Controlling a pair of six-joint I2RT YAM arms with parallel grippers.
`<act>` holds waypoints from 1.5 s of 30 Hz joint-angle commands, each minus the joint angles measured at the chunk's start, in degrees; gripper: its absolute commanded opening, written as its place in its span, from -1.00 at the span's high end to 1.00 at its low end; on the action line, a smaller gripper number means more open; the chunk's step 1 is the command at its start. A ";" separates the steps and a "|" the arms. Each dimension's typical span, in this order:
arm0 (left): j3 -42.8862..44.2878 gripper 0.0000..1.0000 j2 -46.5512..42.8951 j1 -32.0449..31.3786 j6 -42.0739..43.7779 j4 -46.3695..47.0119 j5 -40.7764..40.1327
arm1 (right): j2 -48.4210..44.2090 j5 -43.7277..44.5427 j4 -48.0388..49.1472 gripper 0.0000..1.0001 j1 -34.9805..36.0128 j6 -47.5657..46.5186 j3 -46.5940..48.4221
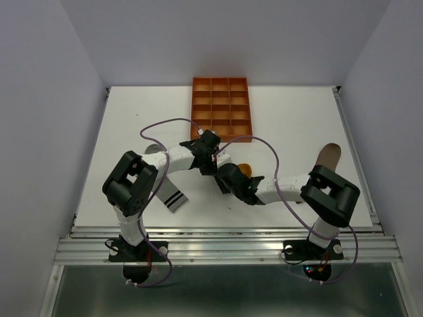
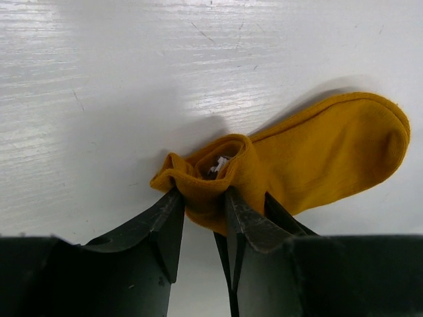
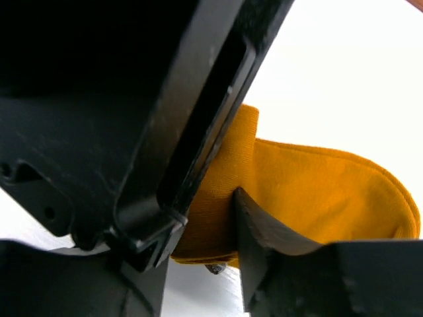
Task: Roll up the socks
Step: Roll the sock at the center of the board.
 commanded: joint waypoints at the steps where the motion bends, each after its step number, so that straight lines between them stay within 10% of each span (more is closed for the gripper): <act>1: -2.22 0.19 -1.27 -1.46 -0.08 -6.39 2.73 | 4.54 1.28 -8.82 0.28 4.08 -0.82 0.00; 9: -2.75 0.16 -2.58 -0.05 -0.87 -6.47 3.97 | 6.14 6.83 -6.91 0.98 5.32 -0.63 -0.42; 21: -0.73 0.10 -15.15 13.39 2.29 -8.50 -0.34 | 4.72 -15.22 9.26 0.99 5.32 -12.75 -5.44; 32: -0.81 0.20 -8.83 13.05 8.53 0.54 17.38 | 10.86 -29.29 10.68 0.99 5.32 -23.31 3.87; 45: -5.13 0.61 -2.42 11.82 8.18 -0.40 13.39 | 12.29 -32.28 10.50 0.99 4.18 -22.44 4.41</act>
